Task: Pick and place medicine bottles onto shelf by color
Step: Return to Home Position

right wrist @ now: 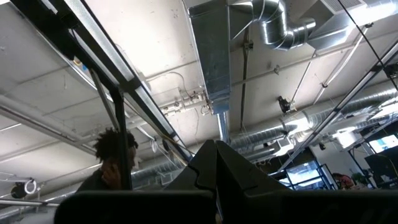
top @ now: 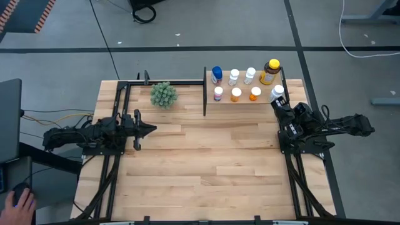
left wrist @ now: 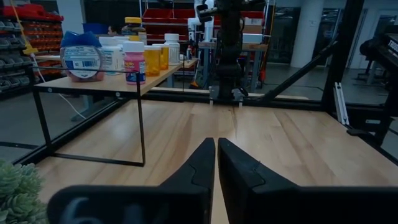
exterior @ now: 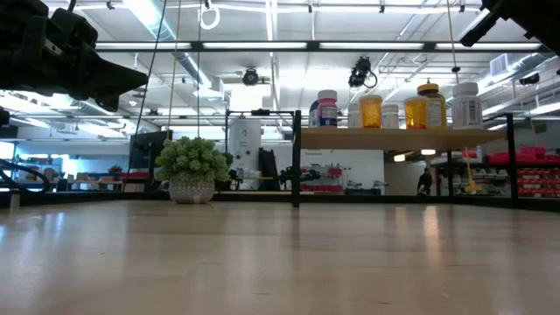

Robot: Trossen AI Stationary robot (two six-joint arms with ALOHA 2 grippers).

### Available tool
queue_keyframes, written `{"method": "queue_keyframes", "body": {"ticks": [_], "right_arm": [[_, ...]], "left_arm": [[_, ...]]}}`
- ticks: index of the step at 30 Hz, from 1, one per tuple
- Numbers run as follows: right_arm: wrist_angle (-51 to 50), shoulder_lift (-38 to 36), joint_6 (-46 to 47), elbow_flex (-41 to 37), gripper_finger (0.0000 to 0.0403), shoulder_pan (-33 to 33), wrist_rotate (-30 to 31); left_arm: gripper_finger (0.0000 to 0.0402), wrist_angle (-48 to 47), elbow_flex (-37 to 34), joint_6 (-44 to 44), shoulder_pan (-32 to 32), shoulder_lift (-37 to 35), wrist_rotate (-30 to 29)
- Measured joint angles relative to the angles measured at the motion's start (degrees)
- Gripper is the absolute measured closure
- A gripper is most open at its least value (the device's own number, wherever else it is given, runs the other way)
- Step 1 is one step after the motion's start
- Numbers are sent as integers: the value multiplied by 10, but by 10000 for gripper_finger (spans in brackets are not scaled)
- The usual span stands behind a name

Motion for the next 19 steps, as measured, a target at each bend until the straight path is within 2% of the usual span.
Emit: {"method": "queue_keyframes", "body": {"ticks": [12,19], "right_arm": [[0,0,0,0,397,0,0],[0,0,0,0,397,0,0]], "left_arm": [[366,0,0,0,0,0,0],[374,0,0,0,0,0,0]]}}
